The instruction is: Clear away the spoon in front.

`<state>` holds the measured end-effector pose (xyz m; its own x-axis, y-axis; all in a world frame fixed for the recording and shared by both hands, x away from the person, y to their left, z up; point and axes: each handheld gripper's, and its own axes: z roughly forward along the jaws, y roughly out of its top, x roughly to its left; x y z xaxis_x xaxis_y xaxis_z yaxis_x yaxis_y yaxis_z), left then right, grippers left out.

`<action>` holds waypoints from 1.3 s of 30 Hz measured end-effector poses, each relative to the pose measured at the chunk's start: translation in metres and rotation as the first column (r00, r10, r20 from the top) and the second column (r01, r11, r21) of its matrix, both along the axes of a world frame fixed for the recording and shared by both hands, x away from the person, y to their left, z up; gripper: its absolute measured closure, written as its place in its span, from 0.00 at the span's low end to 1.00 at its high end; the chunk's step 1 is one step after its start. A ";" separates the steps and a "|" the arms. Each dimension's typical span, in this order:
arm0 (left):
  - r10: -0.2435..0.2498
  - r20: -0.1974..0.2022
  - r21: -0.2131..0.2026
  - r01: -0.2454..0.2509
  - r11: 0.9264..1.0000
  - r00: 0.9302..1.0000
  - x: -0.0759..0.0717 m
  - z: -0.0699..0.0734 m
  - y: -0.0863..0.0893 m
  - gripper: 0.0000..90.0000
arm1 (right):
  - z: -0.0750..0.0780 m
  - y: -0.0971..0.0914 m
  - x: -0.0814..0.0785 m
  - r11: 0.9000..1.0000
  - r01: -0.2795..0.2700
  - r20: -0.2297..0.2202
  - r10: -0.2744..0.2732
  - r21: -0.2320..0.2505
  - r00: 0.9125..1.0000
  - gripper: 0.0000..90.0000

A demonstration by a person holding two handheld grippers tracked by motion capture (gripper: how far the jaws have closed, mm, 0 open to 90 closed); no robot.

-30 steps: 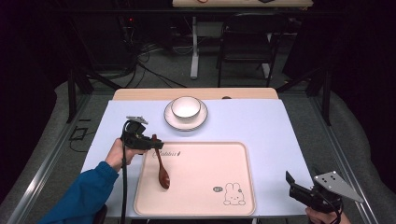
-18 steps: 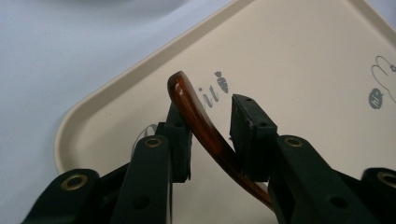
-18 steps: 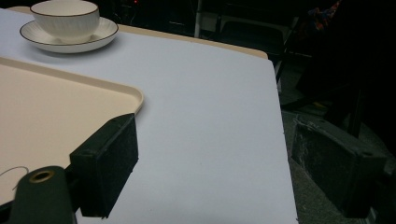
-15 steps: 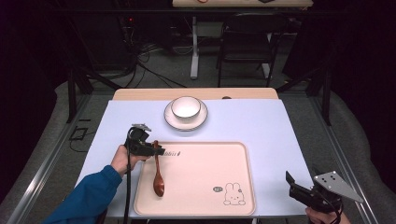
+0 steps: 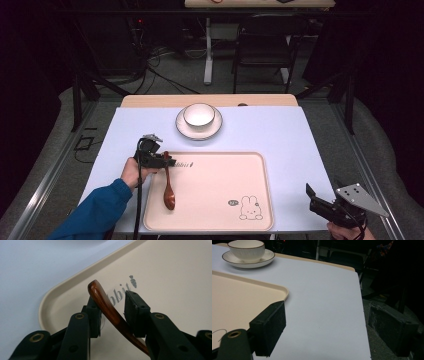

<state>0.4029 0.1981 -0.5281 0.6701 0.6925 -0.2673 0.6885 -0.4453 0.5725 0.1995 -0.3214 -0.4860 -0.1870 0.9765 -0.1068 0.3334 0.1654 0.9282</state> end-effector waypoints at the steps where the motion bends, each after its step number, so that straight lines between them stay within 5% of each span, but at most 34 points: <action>1: 0.001 0.001 0.004 -0.001 1.000 1.000 0.000 -0.001 0.000 0.74 | 0.000 0.000 0.000 1.000 0.000 0.000 0.000 -0.001 1.000 0.16; 10: -0.004 0.003 0.037 0.004 0.999 1.000 -0.002 -0.004 -0.002 0.67 | 0.000 0.000 0.000 1.000 0.000 0.001 0.000 0.000 1.000 0.16; 26: 0.030 0.032 0.106 -0.034 0.994 0.999 -0.005 -0.001 -0.001 0.35 | 0.000 0.000 0.000 1.000 0.001 0.004 -0.001 0.002 1.000 0.16; 34: 0.046 0.121 0.108 -0.059 0.992 0.992 -0.011 0.015 0.002 0.19 | 0.000 0.000 0.000 1.000 0.002 0.002 -0.002 0.001 1.000 0.16; 39: 0.075 0.203 0.071 -0.091 0.993 0.976 -0.018 0.034 0.008 0.14 | 0.000 0.000 0.000 1.000 -0.003 0.004 0.003 0.002 1.000 0.16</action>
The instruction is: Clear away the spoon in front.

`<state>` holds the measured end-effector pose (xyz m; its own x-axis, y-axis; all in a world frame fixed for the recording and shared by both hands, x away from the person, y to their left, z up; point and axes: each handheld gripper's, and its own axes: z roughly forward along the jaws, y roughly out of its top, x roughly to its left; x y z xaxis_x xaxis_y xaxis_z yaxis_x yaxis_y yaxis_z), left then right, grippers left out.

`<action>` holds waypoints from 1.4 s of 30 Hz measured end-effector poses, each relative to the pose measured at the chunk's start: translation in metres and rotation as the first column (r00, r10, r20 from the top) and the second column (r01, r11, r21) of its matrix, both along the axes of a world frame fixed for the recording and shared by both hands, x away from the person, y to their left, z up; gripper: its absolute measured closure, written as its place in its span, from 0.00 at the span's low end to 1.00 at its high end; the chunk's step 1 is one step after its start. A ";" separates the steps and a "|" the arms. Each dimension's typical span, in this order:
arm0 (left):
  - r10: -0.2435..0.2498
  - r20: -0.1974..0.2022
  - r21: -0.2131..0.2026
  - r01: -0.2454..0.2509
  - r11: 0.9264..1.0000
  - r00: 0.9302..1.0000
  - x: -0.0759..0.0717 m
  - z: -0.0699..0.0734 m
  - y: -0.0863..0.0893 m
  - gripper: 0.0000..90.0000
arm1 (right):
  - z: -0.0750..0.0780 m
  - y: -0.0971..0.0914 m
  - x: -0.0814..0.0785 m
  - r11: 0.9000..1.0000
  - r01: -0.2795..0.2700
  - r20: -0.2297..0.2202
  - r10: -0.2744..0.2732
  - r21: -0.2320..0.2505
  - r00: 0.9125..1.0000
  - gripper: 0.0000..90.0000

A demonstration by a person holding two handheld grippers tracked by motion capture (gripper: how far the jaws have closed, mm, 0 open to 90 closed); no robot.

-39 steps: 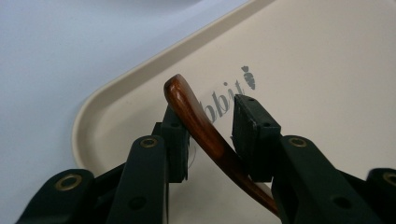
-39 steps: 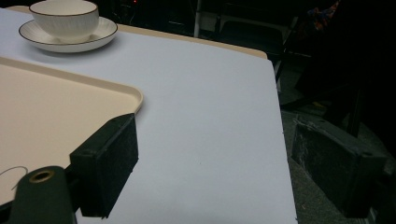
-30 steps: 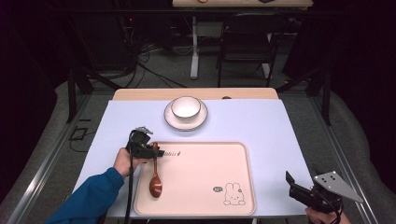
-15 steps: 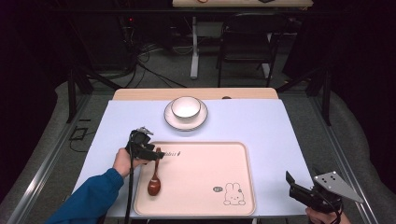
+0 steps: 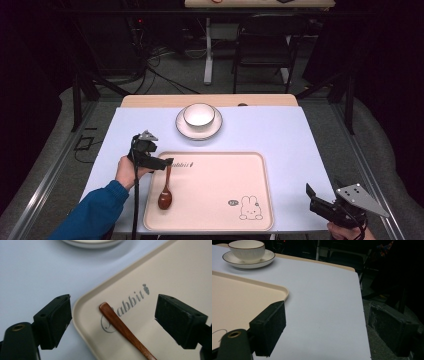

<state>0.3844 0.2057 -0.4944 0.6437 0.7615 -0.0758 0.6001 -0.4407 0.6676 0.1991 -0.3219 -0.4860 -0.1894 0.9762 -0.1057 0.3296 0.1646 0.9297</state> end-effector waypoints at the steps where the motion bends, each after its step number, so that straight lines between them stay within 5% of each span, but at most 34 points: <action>1: 0.004 0.017 -0.001 -0.004 1.000 1.000 -0.002 0.004 0.001 0.13 | 0.000 0.000 0.000 1.000 0.000 -0.001 0.000 0.002 1.000 0.16; 5: 0.023 0.069 0.002 -0.023 1.000 0.997 -0.011 0.020 0.005 0.09 | 0.000 0.000 0.000 1.000 -0.001 0.001 0.001 0.001 1.000 0.16; 12: 0.044 0.190 -0.039 -0.037 0.999 0.981 -0.033 0.048 0.012 0.06 | 0.000 0.001 0.000 1.000 0.000 -0.001 0.000 0.003 1.000 0.16; 18: 0.048 0.231 -0.053 -0.037 0.998 0.972 -0.054 0.059 0.017 0.05 | 0.000 0.000 0.000 1.000 -0.001 0.000 0.001 0.001 1.000 0.16; 31: 0.102 0.264 -0.057 -0.090 0.994 0.959 -0.091 0.045 0.035 0.00 | 0.000 0.001 0.000 1.000 0.003 -0.002 -0.003 0.000 1.000 0.16; 42: 0.185 0.252 -0.061 -0.176 0.983 0.950 -0.105 0.024 0.055 0.00 | 0.000 0.001 0.000 1.000 0.002 -0.001 -0.002 -0.001 1.000 0.16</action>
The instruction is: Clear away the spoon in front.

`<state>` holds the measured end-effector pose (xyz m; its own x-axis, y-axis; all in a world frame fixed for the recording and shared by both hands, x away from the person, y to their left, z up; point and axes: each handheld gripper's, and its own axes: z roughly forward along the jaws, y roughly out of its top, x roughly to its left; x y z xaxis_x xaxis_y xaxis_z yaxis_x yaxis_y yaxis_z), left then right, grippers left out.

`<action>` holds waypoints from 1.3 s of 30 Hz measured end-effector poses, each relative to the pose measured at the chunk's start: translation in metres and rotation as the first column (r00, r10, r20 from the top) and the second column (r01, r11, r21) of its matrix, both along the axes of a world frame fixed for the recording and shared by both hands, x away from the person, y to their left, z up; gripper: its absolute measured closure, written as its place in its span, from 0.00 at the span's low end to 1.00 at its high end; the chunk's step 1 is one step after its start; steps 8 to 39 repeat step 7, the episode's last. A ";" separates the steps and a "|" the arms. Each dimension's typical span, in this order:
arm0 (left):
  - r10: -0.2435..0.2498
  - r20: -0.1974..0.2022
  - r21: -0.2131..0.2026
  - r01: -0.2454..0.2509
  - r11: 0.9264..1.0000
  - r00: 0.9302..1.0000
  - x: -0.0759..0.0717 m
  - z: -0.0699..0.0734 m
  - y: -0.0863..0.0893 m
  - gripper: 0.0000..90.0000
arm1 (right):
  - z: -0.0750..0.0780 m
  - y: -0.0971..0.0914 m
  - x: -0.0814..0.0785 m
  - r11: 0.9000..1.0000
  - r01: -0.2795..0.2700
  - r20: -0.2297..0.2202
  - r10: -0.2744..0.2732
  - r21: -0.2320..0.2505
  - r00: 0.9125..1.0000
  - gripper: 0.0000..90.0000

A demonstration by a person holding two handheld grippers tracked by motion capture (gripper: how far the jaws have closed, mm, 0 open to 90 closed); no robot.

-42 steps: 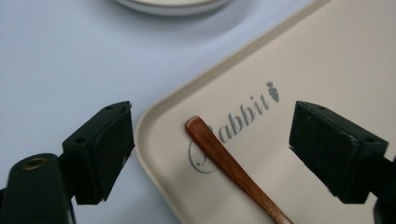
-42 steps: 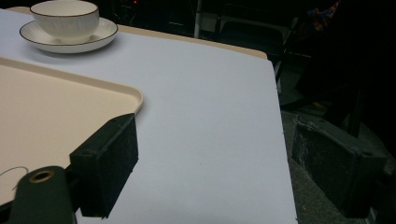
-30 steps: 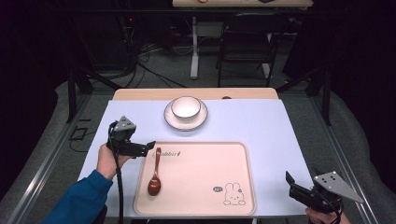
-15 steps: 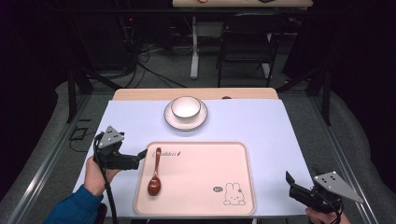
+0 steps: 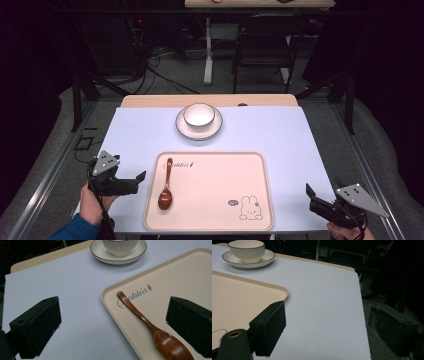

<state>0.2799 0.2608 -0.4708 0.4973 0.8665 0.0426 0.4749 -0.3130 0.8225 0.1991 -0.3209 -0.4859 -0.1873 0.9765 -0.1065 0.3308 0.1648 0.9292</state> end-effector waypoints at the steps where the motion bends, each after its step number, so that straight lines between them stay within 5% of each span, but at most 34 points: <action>1: 0.007 0.002 -0.001 -0.007 1.000 1.000 -0.001 -0.002 0.001 0.00 | 0.000 0.000 0.000 1.000 0.000 -0.001 0.000 -0.001 1.000 0.16; 39: 0.025 -0.001 -0.014 -0.025 1.000 1.000 0.000 -0.006 0.006 0.00 | 0.000 0.000 0.000 1.000 -0.002 0.003 0.002 0.001 1.000 0.16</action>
